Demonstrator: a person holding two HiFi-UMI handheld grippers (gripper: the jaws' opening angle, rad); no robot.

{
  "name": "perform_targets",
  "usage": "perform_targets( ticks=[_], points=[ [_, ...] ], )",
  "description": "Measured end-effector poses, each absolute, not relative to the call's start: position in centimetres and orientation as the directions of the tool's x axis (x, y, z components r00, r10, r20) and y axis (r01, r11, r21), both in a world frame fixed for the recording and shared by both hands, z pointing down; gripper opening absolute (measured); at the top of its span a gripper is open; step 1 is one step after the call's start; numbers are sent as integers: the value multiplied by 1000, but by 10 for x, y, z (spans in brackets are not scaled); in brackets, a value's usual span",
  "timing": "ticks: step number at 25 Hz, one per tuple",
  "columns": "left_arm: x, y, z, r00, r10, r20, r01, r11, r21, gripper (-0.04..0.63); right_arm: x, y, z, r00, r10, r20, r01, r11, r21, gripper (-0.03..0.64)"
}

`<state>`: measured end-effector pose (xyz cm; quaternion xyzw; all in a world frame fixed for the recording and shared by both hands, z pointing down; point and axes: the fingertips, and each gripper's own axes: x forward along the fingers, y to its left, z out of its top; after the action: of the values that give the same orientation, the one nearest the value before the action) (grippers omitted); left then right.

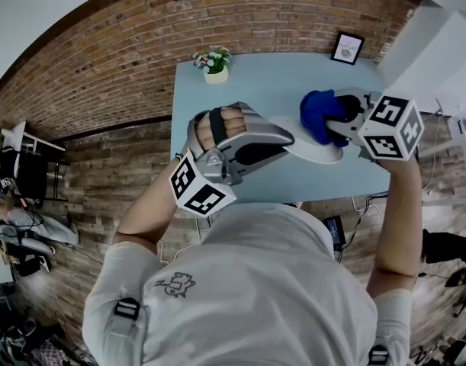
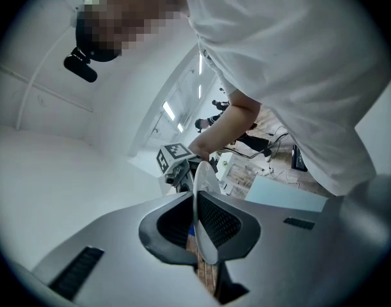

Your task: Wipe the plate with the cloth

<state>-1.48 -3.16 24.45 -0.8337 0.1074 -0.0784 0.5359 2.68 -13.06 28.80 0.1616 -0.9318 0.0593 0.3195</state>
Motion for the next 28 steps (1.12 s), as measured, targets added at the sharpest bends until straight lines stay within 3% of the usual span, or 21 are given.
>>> perform_targets(
  ticks=[10,19,28],
  points=[
    [-24,-71,268,926,-370,69,-85,-383,-920,23,39,-109,268,-749,-273,603,-346,938,-5,135],
    [4,-57,287,929,-345,133,25,-299,-954,18,-11,-120,274,-738,-210,642,-264,964,12,135],
    [8,-54,293,922,-366,129,34,-255,-966,20,-5,-172,317,-655,-246,715,-359,933,-8,137]
  ],
)
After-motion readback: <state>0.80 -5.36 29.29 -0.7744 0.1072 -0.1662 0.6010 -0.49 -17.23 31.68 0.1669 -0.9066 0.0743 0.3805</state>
